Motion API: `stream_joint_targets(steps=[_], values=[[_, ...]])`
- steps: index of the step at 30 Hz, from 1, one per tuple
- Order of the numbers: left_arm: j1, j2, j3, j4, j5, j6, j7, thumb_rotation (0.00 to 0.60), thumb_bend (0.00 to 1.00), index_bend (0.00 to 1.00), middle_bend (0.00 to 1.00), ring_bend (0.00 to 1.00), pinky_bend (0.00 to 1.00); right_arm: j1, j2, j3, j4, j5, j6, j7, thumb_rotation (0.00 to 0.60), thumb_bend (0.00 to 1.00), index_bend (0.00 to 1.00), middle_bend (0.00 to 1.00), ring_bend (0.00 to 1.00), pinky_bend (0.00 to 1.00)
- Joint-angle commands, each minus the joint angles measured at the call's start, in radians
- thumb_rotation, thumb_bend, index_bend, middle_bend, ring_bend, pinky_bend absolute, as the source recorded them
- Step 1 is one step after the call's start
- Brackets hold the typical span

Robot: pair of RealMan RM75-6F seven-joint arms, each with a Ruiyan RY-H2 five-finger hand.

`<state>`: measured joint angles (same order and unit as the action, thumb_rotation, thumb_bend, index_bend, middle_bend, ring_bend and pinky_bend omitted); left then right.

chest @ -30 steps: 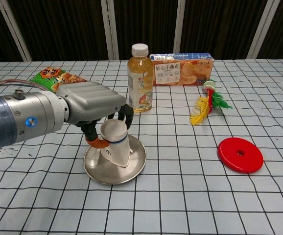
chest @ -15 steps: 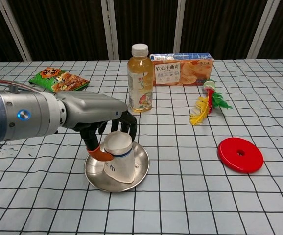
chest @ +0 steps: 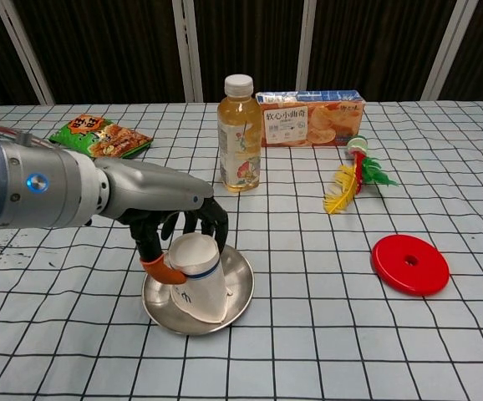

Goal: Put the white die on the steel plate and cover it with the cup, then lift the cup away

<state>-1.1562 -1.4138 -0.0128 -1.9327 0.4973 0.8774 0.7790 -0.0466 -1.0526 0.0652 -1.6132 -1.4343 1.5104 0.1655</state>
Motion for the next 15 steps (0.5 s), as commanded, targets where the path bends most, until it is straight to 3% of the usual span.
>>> stream_joint_targets(steps=[1,8,15], values=[[-0.01,-0.004,0.011,0.004,0.015,0.041,0.023,0.6,0.48,0.47,0.4,0.35,0.4,0.001,0.0,0.0,-0.001,0.0,-0.001,0.0,0.6,0.06,0.17,0.14,0.13,0.0],[0.006,-0.061,0.035,0.053,0.111,0.155,0.069,0.6,0.48,0.47,0.4,0.35,0.4,0.002,0.0,-0.002,-0.001,-0.002,-0.004,-0.003,0.6,0.06,0.17,0.14,0.13,0.0],[0.023,-0.121,0.051,0.113,0.175,0.204,0.089,0.6,0.48,0.47,0.4,0.35,0.4,0.002,-0.001,-0.001,0.001,0.002,-0.006,-0.001,0.6,0.06,0.17,0.14,0.13,0.0]])
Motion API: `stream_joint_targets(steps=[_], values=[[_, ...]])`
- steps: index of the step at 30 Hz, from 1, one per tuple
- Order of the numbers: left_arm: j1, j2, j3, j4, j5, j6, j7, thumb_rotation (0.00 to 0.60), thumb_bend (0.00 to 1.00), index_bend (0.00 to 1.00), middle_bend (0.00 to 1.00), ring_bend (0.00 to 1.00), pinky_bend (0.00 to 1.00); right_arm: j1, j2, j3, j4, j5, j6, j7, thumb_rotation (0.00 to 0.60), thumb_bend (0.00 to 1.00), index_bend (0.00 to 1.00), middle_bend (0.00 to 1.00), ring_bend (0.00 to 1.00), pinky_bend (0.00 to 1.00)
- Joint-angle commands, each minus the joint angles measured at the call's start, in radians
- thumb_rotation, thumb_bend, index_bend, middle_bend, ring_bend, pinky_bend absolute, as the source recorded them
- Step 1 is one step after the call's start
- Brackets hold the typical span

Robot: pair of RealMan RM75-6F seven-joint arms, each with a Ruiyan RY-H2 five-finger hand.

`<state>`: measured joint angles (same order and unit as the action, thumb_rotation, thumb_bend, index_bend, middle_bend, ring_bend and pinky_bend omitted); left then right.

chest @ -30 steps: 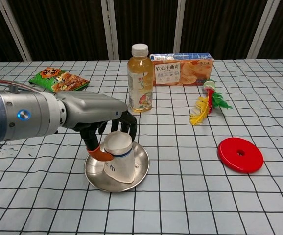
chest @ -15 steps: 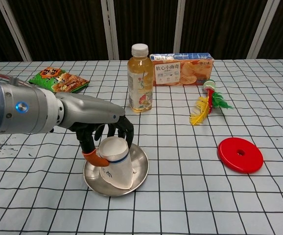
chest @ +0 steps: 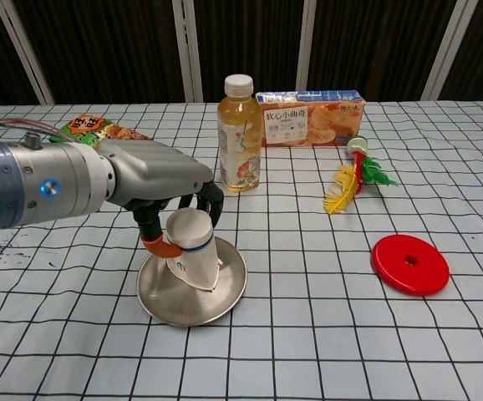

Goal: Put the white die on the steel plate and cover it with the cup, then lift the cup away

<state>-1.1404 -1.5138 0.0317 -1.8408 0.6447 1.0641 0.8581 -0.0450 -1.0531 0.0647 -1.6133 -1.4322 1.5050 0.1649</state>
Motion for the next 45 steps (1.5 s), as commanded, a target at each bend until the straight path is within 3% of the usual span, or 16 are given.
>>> stream_joint_targets(steps=[1,10,19,24,33,39,45], values=[[0.011,-0.031,0.006,0.03,0.045,0.025,0.008,0.6,0.48,0.47,0.4,0.35,0.4,0.001,-0.001,0.0,0.001,-0.001,-0.001,0.0,0.6,0.06,0.17,0.14,0.13,0.0],[0.046,-0.072,0.004,0.069,0.15,0.029,-0.051,0.6,0.48,0.47,0.4,0.35,0.4,0.001,0.0,0.0,-0.001,0.002,-0.003,-0.001,0.6,0.06,0.17,0.14,0.13,0.0],[0.08,-0.011,-0.016,0.027,0.202,-0.056,-0.19,0.6,0.48,0.47,0.41,0.35,0.4,0.003,-0.002,0.0,-0.003,0.004,-0.007,-0.007,0.6,0.06,0.17,0.14,0.13,0.0],[0.075,0.037,-0.021,-0.013,0.145,-0.121,-0.221,0.6,0.48,0.47,0.41,0.35,0.4,0.002,-0.002,0.0,-0.006,0.005,-0.006,-0.011,0.6,0.06,0.17,0.14,0.13,0.0],[0.019,0.086,0.002,-0.045,-0.016,-0.19,-0.161,0.6,0.48,0.47,0.41,0.35,0.4,0.003,-0.001,0.0,-0.008,0.007,-0.01,-0.009,0.6,0.06,0.17,0.14,0.13,0.0],[-0.015,0.112,-0.015,-0.064,-0.119,-0.251,-0.196,0.6,0.48,0.47,0.41,0.35,0.4,0.003,-0.001,0.0,-0.008,0.009,-0.01,-0.009,0.6,0.06,0.17,0.14,0.13,0.0],[-0.026,0.114,-0.02,-0.05,-0.1,-0.222,-0.197,0.6,0.48,0.47,0.41,0.35,0.4,0.003,0.0,-0.001,-0.009,0.009,-0.013,-0.007,0.6,0.06,0.17,0.14,0.13,0.0]])
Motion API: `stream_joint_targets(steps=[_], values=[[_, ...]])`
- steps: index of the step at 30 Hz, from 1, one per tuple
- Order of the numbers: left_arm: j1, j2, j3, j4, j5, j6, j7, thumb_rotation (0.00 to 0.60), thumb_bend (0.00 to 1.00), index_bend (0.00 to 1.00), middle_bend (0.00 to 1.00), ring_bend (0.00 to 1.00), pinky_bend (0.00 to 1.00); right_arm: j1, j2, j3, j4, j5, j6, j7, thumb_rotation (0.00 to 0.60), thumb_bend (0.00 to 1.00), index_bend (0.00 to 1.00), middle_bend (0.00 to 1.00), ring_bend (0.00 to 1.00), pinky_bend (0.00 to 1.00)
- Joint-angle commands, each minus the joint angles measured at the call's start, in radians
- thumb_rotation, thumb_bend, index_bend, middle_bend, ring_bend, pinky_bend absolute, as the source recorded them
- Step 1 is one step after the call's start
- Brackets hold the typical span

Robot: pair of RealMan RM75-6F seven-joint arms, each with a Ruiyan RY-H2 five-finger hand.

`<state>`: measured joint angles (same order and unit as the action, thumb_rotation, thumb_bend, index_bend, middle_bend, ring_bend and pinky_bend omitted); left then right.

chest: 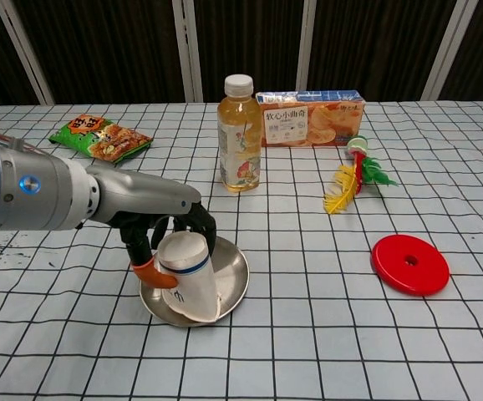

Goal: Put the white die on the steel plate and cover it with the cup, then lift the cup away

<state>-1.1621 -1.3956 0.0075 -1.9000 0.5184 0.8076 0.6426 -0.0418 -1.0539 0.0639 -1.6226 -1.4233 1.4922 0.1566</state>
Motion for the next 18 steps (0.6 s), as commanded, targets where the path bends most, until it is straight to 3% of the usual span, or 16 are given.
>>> stream_joint_targets(steps=[1,7,18], values=[[-0.001,-0.018,0.011,0.02,0.056,0.076,0.041,0.6,0.48,0.47,0.41,0.35,0.4,0.001,0.001,0.0,0.0,0.0,-0.002,0.002,0.6,0.06,0.17,0.14,0.13,0.0],[0.036,-0.113,0.038,0.082,0.201,0.241,0.108,0.6,0.48,0.47,0.41,0.35,0.4,0.002,0.001,-0.001,0.002,0.003,-0.007,0.002,0.6,0.06,0.17,0.14,0.13,0.0],[0.078,-0.219,0.055,0.184,0.315,0.303,0.158,0.6,0.48,0.47,0.4,0.35,0.4,0.0,0.004,-0.001,0.001,0.004,-0.007,0.01,0.6,0.06,0.17,0.14,0.13,0.0]])
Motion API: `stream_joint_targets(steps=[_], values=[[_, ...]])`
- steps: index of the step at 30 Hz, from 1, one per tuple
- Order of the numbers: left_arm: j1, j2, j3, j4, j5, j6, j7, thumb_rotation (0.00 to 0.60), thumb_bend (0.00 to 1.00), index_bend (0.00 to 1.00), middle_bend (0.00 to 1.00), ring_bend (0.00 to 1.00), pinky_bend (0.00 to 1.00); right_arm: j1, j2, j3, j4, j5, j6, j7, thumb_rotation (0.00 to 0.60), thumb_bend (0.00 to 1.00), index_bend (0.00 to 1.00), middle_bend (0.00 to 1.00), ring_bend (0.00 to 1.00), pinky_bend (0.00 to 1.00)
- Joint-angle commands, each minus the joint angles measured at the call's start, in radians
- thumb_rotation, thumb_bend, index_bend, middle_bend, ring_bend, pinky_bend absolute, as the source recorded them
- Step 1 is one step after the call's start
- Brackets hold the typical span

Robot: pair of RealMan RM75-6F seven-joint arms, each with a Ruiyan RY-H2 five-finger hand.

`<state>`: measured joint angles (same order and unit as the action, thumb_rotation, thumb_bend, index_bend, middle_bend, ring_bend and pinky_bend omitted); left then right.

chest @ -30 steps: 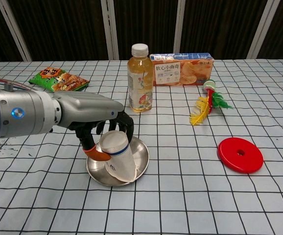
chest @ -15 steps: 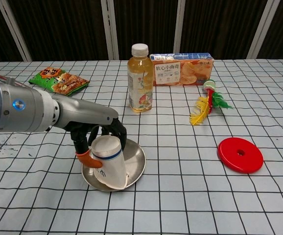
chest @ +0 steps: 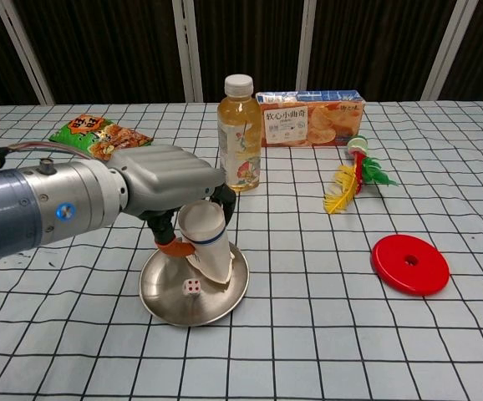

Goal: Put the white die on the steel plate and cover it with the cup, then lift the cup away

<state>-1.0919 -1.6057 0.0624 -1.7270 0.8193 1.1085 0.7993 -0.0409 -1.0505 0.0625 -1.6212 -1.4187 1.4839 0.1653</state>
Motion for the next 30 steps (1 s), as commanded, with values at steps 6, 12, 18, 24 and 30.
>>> stream_joint_targets(steps=[6,12,18,24,30], values=[[0.034,0.021,-0.041,-0.031,0.026,-0.013,-0.071,0.6,0.47,0.47,0.39,0.35,0.4,0.0,0.0,-0.001,0.0,-0.003,0.0,0.003,0.6,0.06,0.17,0.14,0.13,0.0],[0.066,0.141,-0.109,-0.113,0.045,0.038,-0.131,0.6,0.46,0.45,0.38,0.34,0.4,0.0,0.0,-0.002,-0.001,-0.006,0.0,0.003,0.6,0.06,0.17,0.14,0.13,0.0],[0.1,0.243,-0.139,-0.111,0.017,0.092,-0.119,0.6,0.46,0.45,0.38,0.34,0.4,0.0,0.0,-0.003,-0.005,-0.008,0.001,-0.002,0.6,0.06,0.17,0.14,0.13,0.0],[0.137,0.319,-0.136,-0.073,-0.077,0.054,-0.143,0.6,0.46,0.45,0.36,0.32,0.39,0.001,0.0,-0.002,-0.005,-0.001,-0.004,-0.005,0.6,0.06,0.17,0.14,0.13,0.0],[0.157,0.338,-0.127,0.013,-0.193,-0.028,-0.157,0.6,0.46,0.44,0.34,0.31,0.39,0.003,0.0,-0.003,-0.011,-0.001,-0.005,-0.019,0.6,0.06,0.17,0.14,0.13,0.0]])
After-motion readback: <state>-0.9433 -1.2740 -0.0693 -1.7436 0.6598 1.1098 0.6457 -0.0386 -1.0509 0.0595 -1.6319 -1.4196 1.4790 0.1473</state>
